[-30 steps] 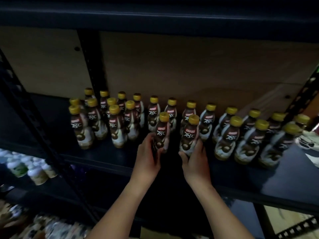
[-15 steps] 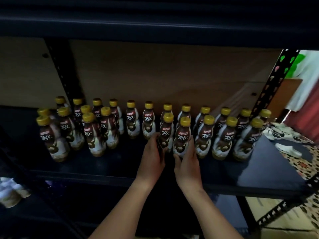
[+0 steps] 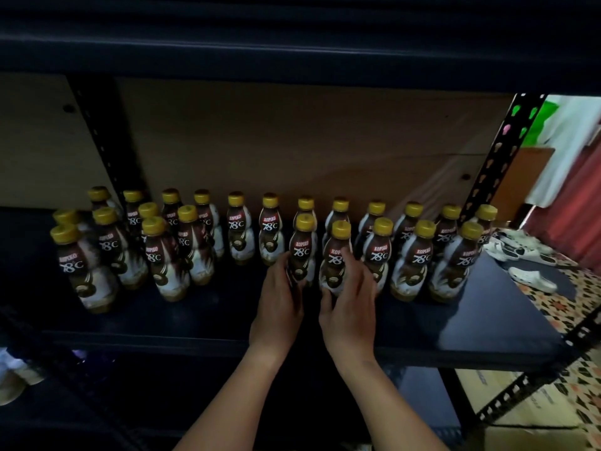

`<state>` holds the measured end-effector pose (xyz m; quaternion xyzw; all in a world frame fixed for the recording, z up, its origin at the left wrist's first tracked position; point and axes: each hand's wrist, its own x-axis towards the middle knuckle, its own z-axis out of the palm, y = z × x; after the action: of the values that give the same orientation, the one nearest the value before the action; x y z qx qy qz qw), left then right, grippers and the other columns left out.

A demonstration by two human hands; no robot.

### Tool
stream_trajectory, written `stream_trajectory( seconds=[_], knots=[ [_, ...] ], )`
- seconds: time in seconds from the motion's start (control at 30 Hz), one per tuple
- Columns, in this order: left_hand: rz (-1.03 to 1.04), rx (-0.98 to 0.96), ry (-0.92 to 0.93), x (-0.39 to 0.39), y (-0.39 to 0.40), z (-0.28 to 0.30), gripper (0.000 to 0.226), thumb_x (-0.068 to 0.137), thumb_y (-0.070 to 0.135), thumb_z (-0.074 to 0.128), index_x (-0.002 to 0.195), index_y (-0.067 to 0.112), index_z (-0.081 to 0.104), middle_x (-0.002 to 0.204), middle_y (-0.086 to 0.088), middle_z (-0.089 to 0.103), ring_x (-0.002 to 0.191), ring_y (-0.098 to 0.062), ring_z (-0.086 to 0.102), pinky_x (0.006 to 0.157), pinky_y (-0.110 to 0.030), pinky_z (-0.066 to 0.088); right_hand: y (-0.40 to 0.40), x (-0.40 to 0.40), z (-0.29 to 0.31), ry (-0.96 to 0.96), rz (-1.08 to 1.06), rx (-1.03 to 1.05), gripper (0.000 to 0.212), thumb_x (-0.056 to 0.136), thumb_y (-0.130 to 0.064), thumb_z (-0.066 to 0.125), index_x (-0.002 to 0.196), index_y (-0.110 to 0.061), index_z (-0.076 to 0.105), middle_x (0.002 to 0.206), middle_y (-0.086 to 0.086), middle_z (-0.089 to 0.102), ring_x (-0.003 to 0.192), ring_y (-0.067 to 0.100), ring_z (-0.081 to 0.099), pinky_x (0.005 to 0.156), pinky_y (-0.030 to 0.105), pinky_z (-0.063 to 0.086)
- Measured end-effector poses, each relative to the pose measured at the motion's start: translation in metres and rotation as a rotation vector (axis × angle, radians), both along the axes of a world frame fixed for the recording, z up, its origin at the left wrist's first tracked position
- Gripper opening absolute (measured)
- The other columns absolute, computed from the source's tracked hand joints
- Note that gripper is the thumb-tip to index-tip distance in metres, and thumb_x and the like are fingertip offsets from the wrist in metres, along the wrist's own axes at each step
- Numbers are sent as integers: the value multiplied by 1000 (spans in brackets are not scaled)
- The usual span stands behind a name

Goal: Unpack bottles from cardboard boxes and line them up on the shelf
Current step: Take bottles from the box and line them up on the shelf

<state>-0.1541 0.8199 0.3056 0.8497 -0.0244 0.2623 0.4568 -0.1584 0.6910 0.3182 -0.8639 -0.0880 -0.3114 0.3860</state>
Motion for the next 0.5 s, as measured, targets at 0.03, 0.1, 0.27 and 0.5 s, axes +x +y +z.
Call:
stream_trajectory(
  seconds=[0.03,0.1,0.27,0.5],
  knots=[
    [-2,-2,2,0,0,-1,58,100,23,62,150,31,34,144,11,47,134,0,46,109,-30,46,0,0,1,13,-5,2,92,83,-2,74,151,-34,21,146,7,37,124,18,44,88,34,54],
    [-4,-8,-2,1,0,0,58,100,23,62,151,30,35,145,9,49,134,-1,48,109,-32,48,1,0,2,63,-10,9,85,87,-5,71,148,-37,22,150,3,31,119,21,53,72,38,60],
    [-19,-11,27,1,1,0,65,99,26,64,154,32,31,150,9,46,138,0,45,111,-31,45,1,0,3,159,-9,-31,73,91,-6,65,143,-40,27,157,-2,20,116,21,58,66,38,59],
    [-15,5,59,1,1,1,73,97,23,67,156,35,25,153,7,44,139,-3,44,109,-28,45,1,-2,8,208,-8,-118,70,90,-4,67,138,-44,35,160,-4,8,130,17,50,82,43,60]
  ],
)
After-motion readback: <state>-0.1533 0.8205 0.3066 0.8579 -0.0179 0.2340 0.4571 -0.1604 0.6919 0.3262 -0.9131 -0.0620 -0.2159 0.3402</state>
